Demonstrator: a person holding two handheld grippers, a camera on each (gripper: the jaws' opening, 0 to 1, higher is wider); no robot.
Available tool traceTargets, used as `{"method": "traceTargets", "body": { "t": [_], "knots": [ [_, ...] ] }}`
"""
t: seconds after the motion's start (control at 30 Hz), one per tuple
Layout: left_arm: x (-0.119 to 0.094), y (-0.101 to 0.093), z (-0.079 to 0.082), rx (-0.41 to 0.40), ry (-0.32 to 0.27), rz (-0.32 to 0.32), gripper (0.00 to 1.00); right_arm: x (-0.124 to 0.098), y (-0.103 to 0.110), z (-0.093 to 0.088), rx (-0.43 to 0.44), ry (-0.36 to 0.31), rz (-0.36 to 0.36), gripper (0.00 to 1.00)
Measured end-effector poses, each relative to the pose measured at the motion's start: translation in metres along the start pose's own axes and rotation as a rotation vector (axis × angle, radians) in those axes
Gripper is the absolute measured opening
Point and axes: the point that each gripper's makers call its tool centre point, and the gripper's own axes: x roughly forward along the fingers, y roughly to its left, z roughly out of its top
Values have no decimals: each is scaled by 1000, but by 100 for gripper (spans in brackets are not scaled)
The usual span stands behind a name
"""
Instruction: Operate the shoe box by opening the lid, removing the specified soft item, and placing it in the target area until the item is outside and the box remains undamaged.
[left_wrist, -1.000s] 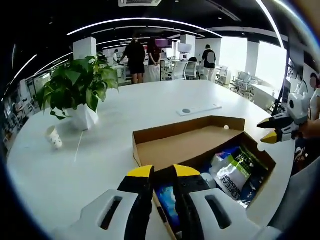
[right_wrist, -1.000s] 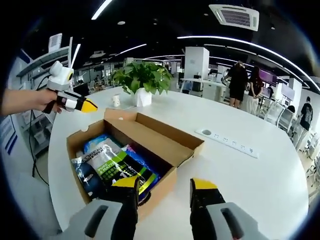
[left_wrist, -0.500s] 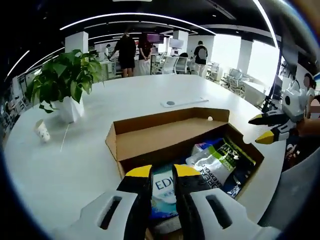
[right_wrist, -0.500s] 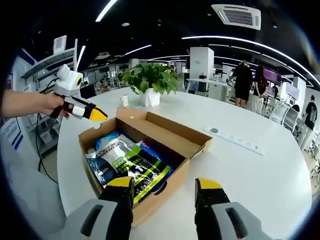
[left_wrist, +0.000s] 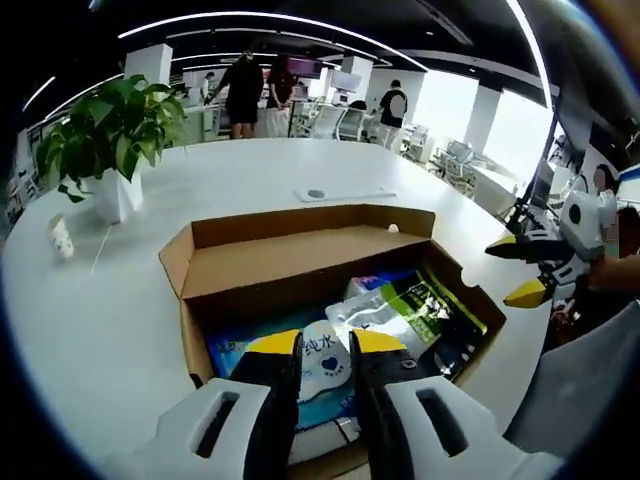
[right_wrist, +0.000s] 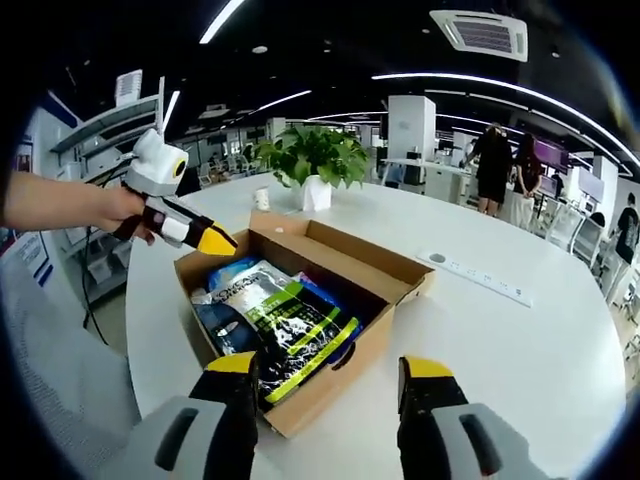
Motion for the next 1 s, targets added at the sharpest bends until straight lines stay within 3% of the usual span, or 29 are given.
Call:
{"method": "traceTargets", "body": {
  "t": [0.43,0.67,1.0],
  "knots": [
    [10,-11,-16,-45,39,-41,22,-6,7,-7,-26,-10,14,55],
    [17,-16,-26,-120,72,-65,23,-6,10,-9,-36,-14,23,55],
    [25,-16,-29,-159,88,-73,22,-8,12,-9,-43,-23,28,55]
  ]
}}
